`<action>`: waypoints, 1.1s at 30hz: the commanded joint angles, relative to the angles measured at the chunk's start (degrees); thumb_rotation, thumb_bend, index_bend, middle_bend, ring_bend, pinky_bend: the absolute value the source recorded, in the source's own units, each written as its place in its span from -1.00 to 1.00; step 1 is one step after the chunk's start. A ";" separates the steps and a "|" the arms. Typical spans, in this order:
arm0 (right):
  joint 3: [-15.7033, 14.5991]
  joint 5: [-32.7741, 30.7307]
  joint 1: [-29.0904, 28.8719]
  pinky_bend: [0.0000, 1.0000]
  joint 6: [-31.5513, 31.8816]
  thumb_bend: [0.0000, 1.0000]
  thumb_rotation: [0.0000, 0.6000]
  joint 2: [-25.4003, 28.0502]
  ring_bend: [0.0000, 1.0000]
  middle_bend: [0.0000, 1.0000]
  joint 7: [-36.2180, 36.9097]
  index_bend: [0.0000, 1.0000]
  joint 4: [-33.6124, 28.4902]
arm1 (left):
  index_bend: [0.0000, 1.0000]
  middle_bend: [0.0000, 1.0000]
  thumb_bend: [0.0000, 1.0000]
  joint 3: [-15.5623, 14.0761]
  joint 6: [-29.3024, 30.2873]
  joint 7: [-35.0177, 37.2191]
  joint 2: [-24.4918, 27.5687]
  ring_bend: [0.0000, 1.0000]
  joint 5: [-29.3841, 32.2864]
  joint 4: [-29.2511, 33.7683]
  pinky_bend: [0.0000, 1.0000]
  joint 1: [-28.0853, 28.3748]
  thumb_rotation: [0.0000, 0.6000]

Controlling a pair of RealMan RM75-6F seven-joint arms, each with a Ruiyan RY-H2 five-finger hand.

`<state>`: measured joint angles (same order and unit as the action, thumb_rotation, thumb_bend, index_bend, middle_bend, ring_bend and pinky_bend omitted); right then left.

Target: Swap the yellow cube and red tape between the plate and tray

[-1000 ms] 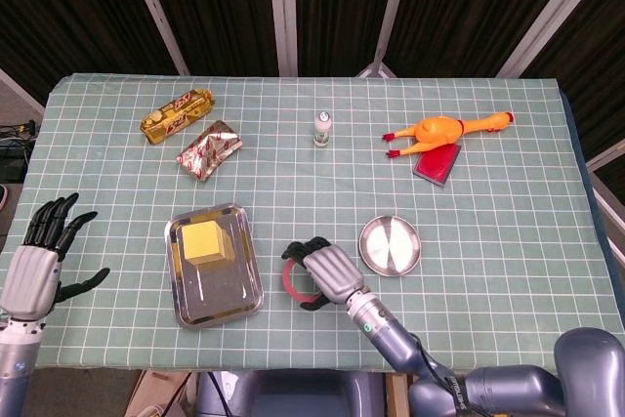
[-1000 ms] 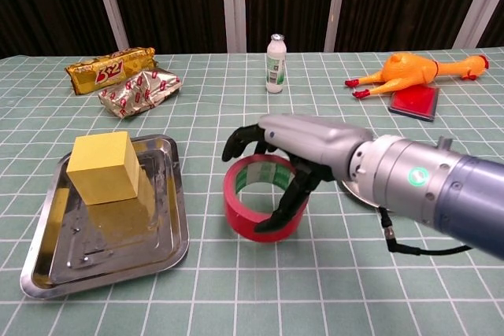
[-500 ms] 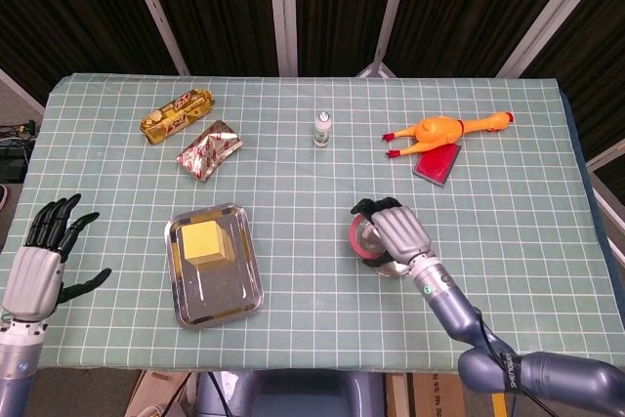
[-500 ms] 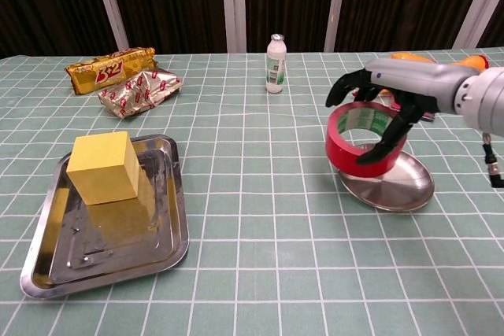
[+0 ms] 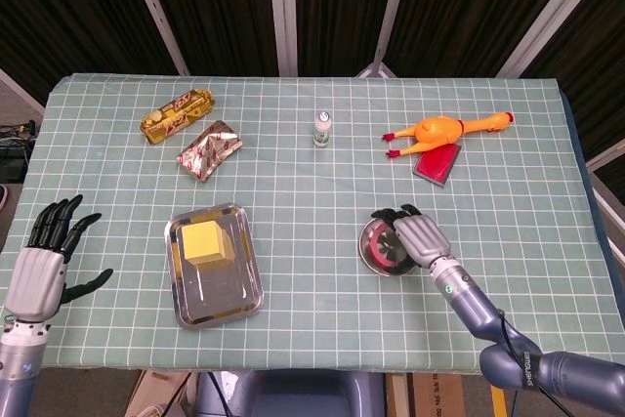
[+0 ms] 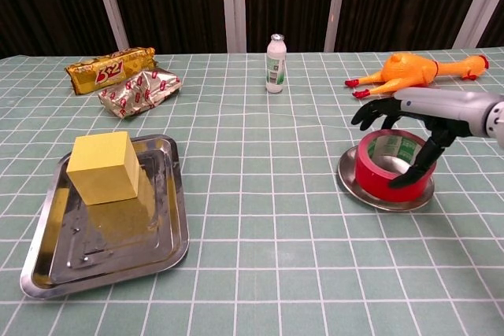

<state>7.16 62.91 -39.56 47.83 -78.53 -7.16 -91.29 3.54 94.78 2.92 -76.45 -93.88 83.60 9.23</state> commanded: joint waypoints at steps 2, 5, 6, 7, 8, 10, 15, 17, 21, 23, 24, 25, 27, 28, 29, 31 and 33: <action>0.17 0.34 0.02 -0.97 -0.63 -0.91 1.00 -0.50 -0.78 -0.89 1.56 -0.89 0.88 | -0.61 -1.00 -0.93 0.04 -0.24 -0.24 -0.07 -1.00 0.10 0.02 -1.00 0.03 1.00; 0.37 0.19 0.25 -1.00 0.04 -1.00 1.00 -1.13 -0.97 -0.99 1.78 -0.98 1.71 | -0.61 -1.00 -0.92 0.19 -0.21 -0.28 -0.05 -1.00 0.27 0.05 -1.00 -0.04 1.00; 0.35 -0.11 0.32 -1.00 0.16 -1.00 1.00 -1.14 -0.99 -1.00 1.58 -1.00 1.76 | -0.61 -1.00 -0.93 0.25 -0.17 -0.25 -0.04 -1.00 0.34 0.04 -1.00 -0.08 1.00; 0.25 -0.49 0.36 -1.00 0.12 -1.00 1.00 -0.96 -1.00 -1.00 1.22 -1.00 1.61 | -0.61 -1.00 -0.93 0.30 -0.15 -0.18 -0.01 -1.00 0.40 0.04 -1.00 -0.11 1.00; 0.09 -0.97 0.40 -1.00 -0.01 -1.00 1.00 -0.42 -1.00 -1.00 0.73 -1.00 1.08 | -0.61 -1.00 -0.92 0.35 -0.13 -0.05 0.04 -1.00 0.45 0.04 -1.00 -0.14 1.00; 0.10 -1.27 0.69 -1.00 0.27 -1.00 1.00 1.03 -1.00 -1.00 0.48 -1.00 -0.93 | -0.61 -1.00 -0.92 0.45 -0.17 0.17 0.12 -1.00 0.53 -0.03 -1.00 -0.13 1.00; 0.59 2.63 4.86 -1.00 8.88 -1.00 1.00 7.10 -0.98 -1.00 0.63 -1.00 -8.12 | -0.61 -1.00 -0.92 0.28 -1.54 -0.22 0.76 -1.00 1.41 0.12 -1.00 -0.11 1.00; 0.00 5.88 9.07 -1.00 17.16 -1.00 1.00 9.70 -0.93 -1.00 -0.25 -1.00 -11.29 | -0.61 -1.00 -0.92 -0.20 -2.97 -1.67 1.68 -1.00 2.09 1.00 -1.00 -0.15 1.00; -3.66 12.32 18.80 -1.00 30.82 -1.00 1.00 13.05 -0.92 -1.00 3.38 -1.00 -15.05 | -0.62 -1.00 -0.92 -1.17 -4.41 -3.58 3.27 -1.00 2.00 3.60 -1.00 -0.25 1.00; -6.71 16.01 22.18 -1.00 34.27 -1.00 1.00 13.71 -0.93 -1.00 3.95 -1.00 -13.77 | -0.62 -1.00 -0.92 -1.89 -4.96 -3.52 4.08 -1.00 1.82 4.83 -1.00 -0.47 1.00; -7.78 16.94 23.32 -1.00 35.15 -1.00 1.00 13.79 -0.93 -1.00 4.12 -1.00 -13.22 | -0.62 -1.00 -0.92 -2.19 -5.27 -3.68 4.52 -1.00 1.90 5.44 -1.00 -0.58 1.00; -9.61 17.86 25.08 -1.00 36.01 -1.00 1.00 13.83 -0.94 -1.00 4.34 -1.00 -12.23 | -0.62 -1.00 -0.92 -2.69 -5.70 -4.23 5.23 -1.00 2.00 6.23 -1.00 -0.83 1.00; -11.61 20.57 27.31 -1.00 38.08 -1.00 1.00 13.19 -0.97 -1.00 4.76 -0.99 -9.54 | -0.62 -1.00 -0.92 -3.20 -6.07 -5.05 6.33 -1.00 2.38 7.57 -1.00 -1.28 1.00; -11.88 21.44 27.95 -1.00 39.02 -1.00 1.00 12.73 -0.99 -1.00 4.58 -0.99 -8.40 | -0.62 -1.00 -0.92 -3.26 -6.07 -5.18 6.62 -1.00 2.40 8.00 -1.00 -1.37 1.00; -12.05 22.56 28.80 -1.00 40.50 -1.00 1.00 11.95 -1.00 -1.00 3.29 -0.98 -6.46 | -0.62 -1.00 -0.92 -3.32 -5.93 -5.12 6.91 -1.00 2.22 8.42 -1.00 -1.47 1.00; -11.59 23.95 29.53 -1.00 42.34 -1.00 1.00 11.02 -1.00 -1.00 0.01 -0.98 -4.41 | -0.62 -1.00 -0.92 -3.35 -5.59 -4.57 7.03 -1.00 1.58 8.53 -1.00 -1.49 1.00; -10.91 25.26 30.06 -1.00 44.16 -1.00 1.00 9.94 -1.00 -1.00 -1.77 -0.98 -3.13 | -0.62 -1.00 -0.92 -3.33 -5.36 -4.03 6.75 -1.00 0.82 7.80 -1.00 -1.33 1.00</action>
<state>-3.55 85.65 -11.31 89.37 -67.28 -6.21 -96.61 0.24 89.22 -1.48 -69.55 -92.64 91.86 7.85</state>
